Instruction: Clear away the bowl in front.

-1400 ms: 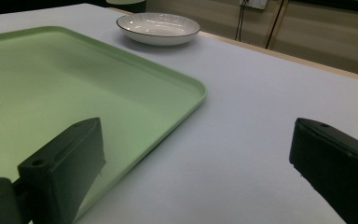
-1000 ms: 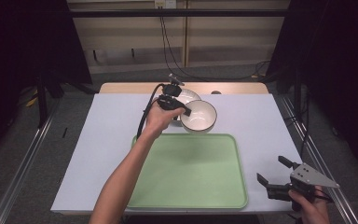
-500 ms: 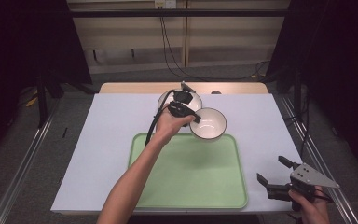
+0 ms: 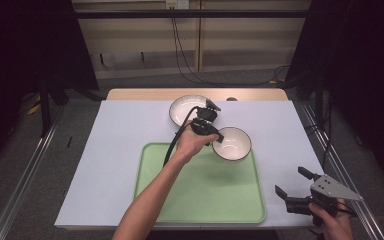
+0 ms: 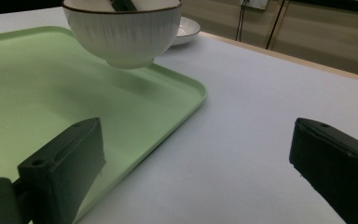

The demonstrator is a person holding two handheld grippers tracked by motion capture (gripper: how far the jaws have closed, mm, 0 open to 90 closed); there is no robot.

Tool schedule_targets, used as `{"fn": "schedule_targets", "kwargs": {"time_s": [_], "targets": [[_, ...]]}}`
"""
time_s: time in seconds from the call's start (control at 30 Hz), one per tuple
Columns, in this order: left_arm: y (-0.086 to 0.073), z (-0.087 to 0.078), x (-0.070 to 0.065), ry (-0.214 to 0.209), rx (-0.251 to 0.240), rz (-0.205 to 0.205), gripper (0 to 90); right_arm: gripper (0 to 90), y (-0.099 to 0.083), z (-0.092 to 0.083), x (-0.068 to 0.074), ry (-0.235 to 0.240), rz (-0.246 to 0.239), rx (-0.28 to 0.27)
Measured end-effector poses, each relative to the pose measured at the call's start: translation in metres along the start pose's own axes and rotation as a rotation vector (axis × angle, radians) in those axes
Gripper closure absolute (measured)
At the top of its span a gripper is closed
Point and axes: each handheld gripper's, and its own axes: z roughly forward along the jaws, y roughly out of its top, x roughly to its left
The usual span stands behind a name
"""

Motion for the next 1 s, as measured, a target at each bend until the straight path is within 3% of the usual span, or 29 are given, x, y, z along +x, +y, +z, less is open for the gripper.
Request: {"fn": "schedule_targets", "kwargs": {"time_s": [0.23, 0.4, 0.47, 0.63, 0.67, 0.7, 0.93, 1.0], "targets": [[0.001, 0.021, -0.005, -0.027, 0.018, -0.006, 82.7, 2.7, 0.000, 0.000, 0.000, 0.005, 0.004, 0.006], [0.002, 0.035, -0.005, -0.019, 0.050, 0.001, 82.8, 2.7, 0.000, -0.001, 0.000, 0.007, 0.001, -0.001], [0.001, 0.042, -0.005, -0.030, 0.034, -0.027, 82.8, 2.7, 0.000, -0.001, 0.000, 0.003, 0.003, 0.001], [0.004, 0.051, -0.005, 0.010, 0.086, 0.016, 82.8, 2.7, 0.000, -0.002, 0.000, 0.003, 0.003, 0.001], [0.003, 0.052, -0.005, 0.003, 0.060, -0.009, 82.7, 2.7, 0.000, -0.002, 0.000, 0.000, -0.001, -0.002], [0.003, 0.052, -0.003, 0.005, 0.066, 0.005, 82.8, 2.7, 0.000, -0.002, 0.000, 0.003, 0.002, 0.002], [-0.004, 0.053, -0.008, 0.036, 0.015, -0.002, 82.7, 2.6, 0.000, -0.001, 0.000, 0.006, 0.001, 0.002], [-0.004, 0.053, -0.006, 0.028, 0.015, 0.001, 82.4, 2.6, 0.000, -0.001, 0.000, 0.009, 0.005, 0.000]]}}
